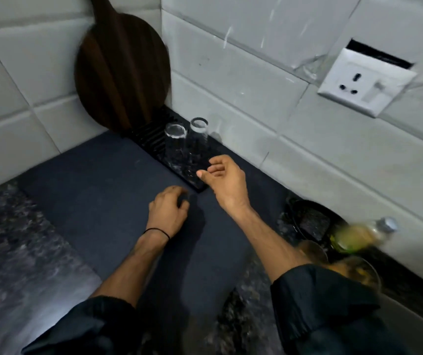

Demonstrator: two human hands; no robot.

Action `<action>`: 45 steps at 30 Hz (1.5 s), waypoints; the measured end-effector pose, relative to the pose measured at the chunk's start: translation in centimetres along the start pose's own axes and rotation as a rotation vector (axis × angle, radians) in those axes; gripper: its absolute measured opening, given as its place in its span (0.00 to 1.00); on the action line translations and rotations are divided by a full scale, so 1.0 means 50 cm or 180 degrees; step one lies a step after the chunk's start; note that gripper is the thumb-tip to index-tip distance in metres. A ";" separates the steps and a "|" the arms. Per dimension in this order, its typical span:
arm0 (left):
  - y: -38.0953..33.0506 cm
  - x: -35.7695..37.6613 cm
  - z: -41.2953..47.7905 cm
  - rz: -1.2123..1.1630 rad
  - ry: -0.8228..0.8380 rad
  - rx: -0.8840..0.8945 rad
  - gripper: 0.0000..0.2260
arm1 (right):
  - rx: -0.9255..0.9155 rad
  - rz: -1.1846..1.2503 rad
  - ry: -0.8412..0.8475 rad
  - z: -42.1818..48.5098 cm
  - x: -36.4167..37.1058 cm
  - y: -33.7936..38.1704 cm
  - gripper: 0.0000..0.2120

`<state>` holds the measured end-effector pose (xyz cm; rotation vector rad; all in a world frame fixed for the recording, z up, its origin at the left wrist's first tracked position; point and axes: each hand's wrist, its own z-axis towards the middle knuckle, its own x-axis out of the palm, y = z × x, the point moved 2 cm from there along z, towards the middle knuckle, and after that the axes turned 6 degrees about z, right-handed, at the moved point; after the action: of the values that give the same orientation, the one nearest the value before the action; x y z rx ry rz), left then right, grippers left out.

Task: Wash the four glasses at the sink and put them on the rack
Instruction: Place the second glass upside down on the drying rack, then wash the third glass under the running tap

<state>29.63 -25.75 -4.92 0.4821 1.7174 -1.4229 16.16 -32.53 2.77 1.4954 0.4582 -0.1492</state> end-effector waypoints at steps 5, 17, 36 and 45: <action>-0.081 0.058 -0.123 -0.0338 0.0242 0.0358 0.10 | -0.0351 -0.0094 -0.0182 -0.117 -0.161 -0.008 0.10; -0.190 0.229 -0.308 0.0251 0.0559 0.1333 0.16 | -0.0019 -0.2112 -0.1931 -0.391 -0.449 -0.159 0.17; -0.294 0.264 -0.446 0.0174 0.0209 0.1207 0.11 | 0.0023 -0.0729 -0.1407 -0.526 -0.542 -0.318 0.18; -0.613 0.384 -0.539 -0.0948 0.0925 0.1327 0.10 | 0.0054 -0.0707 -0.1574 -0.694 -0.805 -0.345 0.20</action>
<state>-13.54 -13.26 -0.91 0.7077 1.7710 -2.0273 -33.71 -7.36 1.93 1.3612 0.2198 -0.6820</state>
